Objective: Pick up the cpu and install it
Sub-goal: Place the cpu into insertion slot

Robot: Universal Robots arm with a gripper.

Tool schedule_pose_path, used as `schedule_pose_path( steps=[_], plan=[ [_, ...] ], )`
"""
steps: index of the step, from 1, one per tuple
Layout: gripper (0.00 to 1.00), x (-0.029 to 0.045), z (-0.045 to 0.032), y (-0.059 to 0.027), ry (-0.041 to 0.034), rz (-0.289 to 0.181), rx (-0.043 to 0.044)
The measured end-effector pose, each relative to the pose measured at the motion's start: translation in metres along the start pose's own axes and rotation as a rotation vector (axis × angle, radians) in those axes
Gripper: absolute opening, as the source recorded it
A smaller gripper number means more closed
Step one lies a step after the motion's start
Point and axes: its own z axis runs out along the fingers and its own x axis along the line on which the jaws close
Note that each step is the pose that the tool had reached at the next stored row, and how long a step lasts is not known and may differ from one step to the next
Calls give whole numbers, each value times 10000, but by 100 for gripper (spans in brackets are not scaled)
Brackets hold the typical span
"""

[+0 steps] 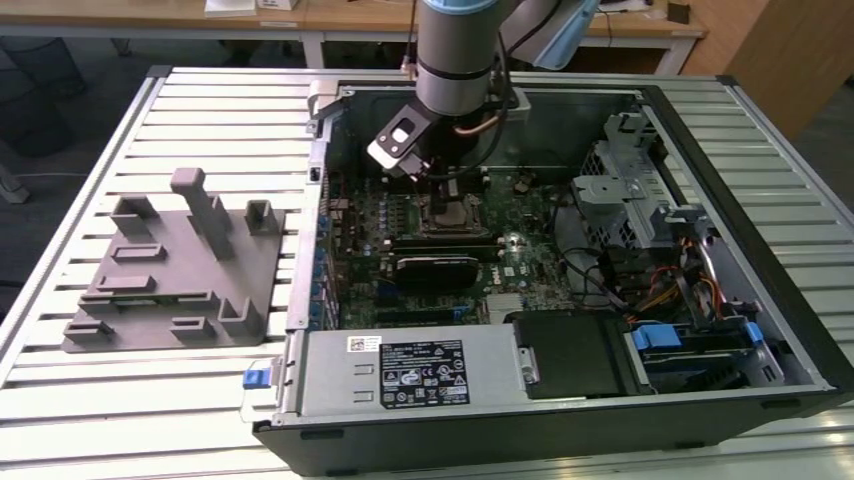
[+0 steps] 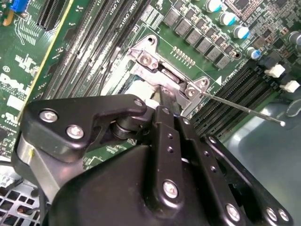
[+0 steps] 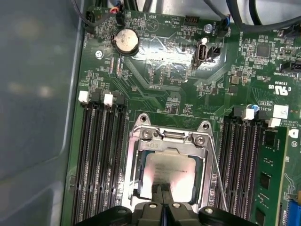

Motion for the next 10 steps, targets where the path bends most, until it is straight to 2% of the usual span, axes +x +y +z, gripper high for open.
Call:
schedule_pose_path(
  steps=[6, 9, 10],
  plan=[
    [11, 1, -174, -1, -2, 0, 1],
    [11, -15, -181, -2, 1, -1, -2],
    [11, -39, -174, 29, -1, -1, -2]
  ],
)
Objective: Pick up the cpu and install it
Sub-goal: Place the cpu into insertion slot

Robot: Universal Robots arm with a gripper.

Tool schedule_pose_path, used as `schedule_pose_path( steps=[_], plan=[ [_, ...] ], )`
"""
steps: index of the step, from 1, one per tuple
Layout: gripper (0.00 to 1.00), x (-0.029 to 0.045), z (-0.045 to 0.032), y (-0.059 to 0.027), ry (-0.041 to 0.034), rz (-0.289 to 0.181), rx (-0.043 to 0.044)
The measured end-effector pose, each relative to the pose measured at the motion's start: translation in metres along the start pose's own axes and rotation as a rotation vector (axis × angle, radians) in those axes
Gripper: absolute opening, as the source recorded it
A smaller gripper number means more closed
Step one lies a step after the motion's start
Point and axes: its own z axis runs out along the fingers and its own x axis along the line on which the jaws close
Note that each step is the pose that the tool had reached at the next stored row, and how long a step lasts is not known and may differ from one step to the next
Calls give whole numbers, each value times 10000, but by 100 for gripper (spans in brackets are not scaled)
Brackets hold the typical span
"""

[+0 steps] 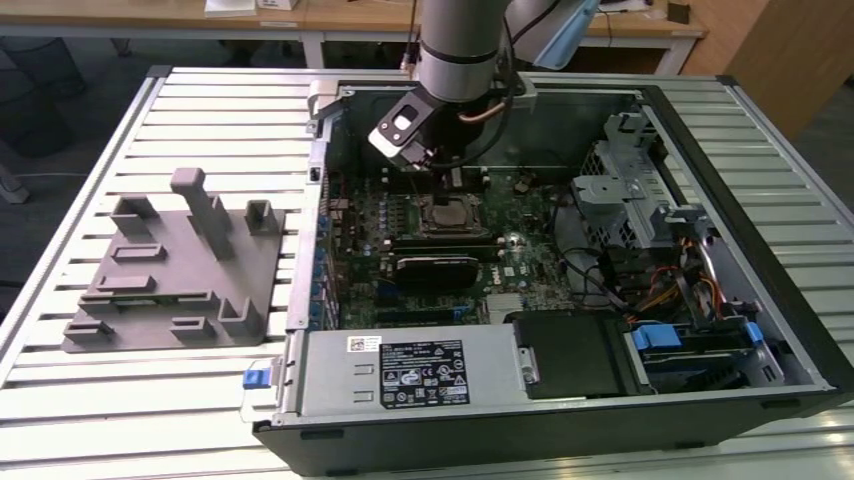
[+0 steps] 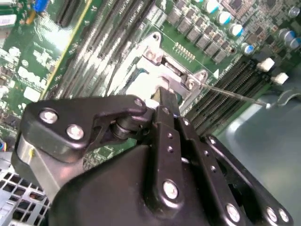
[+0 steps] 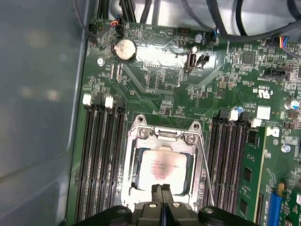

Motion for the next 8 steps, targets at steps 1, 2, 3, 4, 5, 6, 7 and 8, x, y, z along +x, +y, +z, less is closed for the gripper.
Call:
schedule_pose_path(
  steps=[1, 2, 3, 4, 5, 6, 7, 8],
  plan=[
    [11, -1, 0, 12, -1, 0, 1],
    [11, -3, 0, 24, -1, 1, 1],
    [11, -4, 1, 35, -1, 0, 2],
    [11, -5, 1, 43, 0, 0, 0],
    [11, -5, 2, 47, 0, 1, 0],
    [11, -5, 2, 49, 0, 0, 1],
    [11, -5, 1, 49, 0, 2, 1],
    [11, -5, 1, 50, 0, 2, 1]
  ],
)
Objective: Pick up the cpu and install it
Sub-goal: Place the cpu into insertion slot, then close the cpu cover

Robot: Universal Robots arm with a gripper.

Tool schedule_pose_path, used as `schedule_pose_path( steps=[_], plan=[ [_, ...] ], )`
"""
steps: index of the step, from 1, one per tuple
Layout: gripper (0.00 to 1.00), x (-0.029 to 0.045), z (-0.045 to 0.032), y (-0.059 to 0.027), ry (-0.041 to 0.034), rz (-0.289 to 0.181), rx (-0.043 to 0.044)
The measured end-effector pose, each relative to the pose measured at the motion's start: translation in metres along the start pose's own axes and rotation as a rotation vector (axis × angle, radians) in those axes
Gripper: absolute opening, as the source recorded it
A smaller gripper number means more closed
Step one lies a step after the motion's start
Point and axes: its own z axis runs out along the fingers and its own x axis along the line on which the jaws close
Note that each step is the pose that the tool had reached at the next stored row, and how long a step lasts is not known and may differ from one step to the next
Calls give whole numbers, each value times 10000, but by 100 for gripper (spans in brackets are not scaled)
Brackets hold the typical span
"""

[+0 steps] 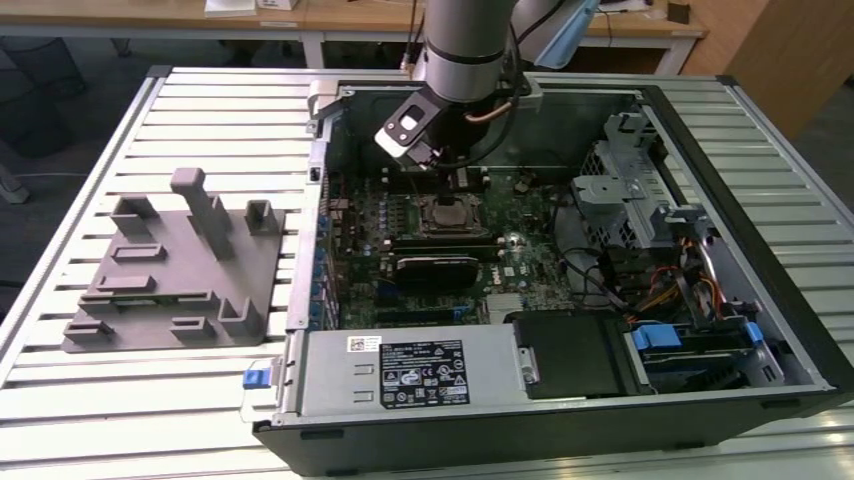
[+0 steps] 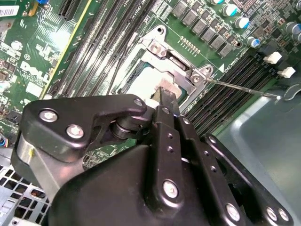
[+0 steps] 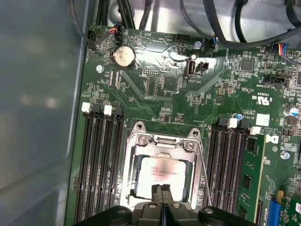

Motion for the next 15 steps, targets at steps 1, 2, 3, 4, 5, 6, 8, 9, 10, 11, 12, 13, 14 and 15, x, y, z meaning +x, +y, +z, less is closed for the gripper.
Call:
schedule_pose_path(
  steps=[1, 2, 3, 4, 5, 6, 8, 9, 10, 11, 12, 13, 14, 15],
  plan=[
    [11, 0, 0, 1, 0, -1, 0],
    [11, 0, 0, 2, 0, -1, 0],
    [11, 0, 0, 2, 0, -2, -1],
    [11, 0, 0, 3, 0, -1, 0],
    [11, 0, 0, 3, 0, -2, 0],
    [11, 0, 0, 4, 0, -2, 0],
    [11, 0, -1, 4, -2, -2, 0],
    [11, 0, -3, 4, -5, -2, 1],
    [11, 0, -7, 4, -6, -2, 2],
    [11, 0, -12, 4, -8, -3, 1],
    [11, 0, -24, 4, -11, -2, 1],
    [11, 0, -41, 4, -12, -3, 1],
    [11, 0, -58, 4, -14, -3, 1],
    [11, 0, -75, 4, -20, -6, 2]
  ],
)
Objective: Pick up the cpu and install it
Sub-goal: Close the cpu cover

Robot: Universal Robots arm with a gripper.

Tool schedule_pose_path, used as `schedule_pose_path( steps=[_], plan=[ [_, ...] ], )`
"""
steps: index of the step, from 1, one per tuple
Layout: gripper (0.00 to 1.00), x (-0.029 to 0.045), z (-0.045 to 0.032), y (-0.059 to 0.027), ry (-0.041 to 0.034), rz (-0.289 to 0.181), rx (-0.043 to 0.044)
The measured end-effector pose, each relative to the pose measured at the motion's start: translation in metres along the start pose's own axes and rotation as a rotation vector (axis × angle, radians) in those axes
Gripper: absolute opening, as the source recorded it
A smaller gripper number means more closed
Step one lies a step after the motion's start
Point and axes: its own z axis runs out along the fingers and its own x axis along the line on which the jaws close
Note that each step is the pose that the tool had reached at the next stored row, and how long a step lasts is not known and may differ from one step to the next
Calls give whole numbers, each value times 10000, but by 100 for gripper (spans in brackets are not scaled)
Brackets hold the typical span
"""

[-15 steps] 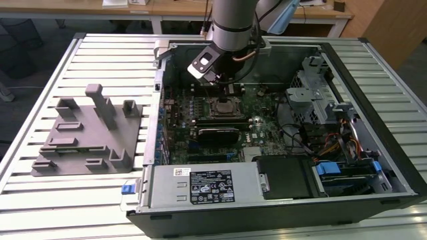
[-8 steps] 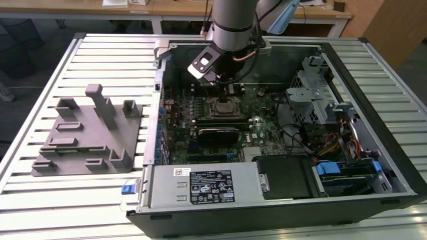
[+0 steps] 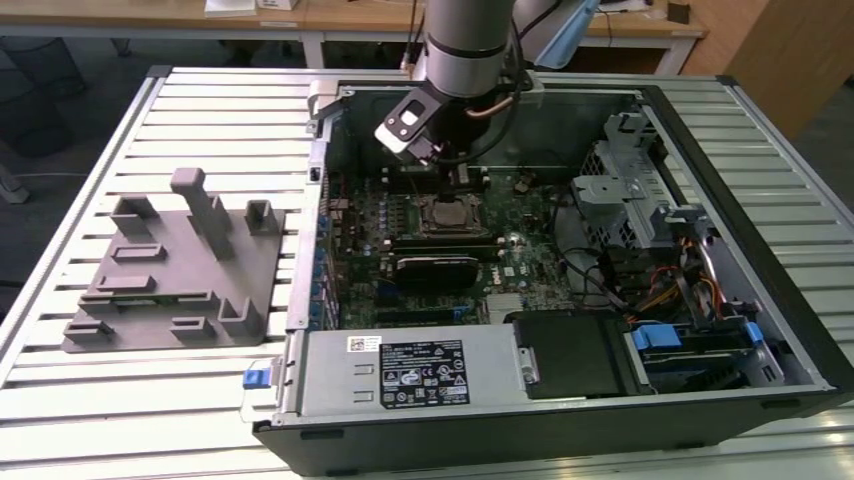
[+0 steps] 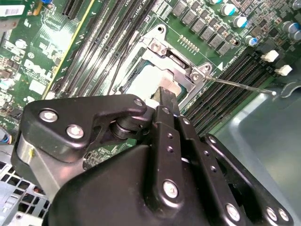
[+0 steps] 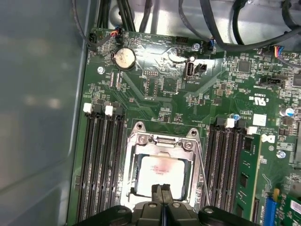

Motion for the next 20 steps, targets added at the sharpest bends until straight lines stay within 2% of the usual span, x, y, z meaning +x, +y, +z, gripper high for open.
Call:
schedule_pose_path(
  steps=[3, 11, 13, 20],
  plan=[
    [11, 0, -84, 0, -5, -4, 0],
    [11, 2, -393, -3, -5, -71, 0],
    [11, 2, -405, -4, -4, -251, -3],
    [11, 2, -404, -4, -11, -1515, 4]
  ],
)
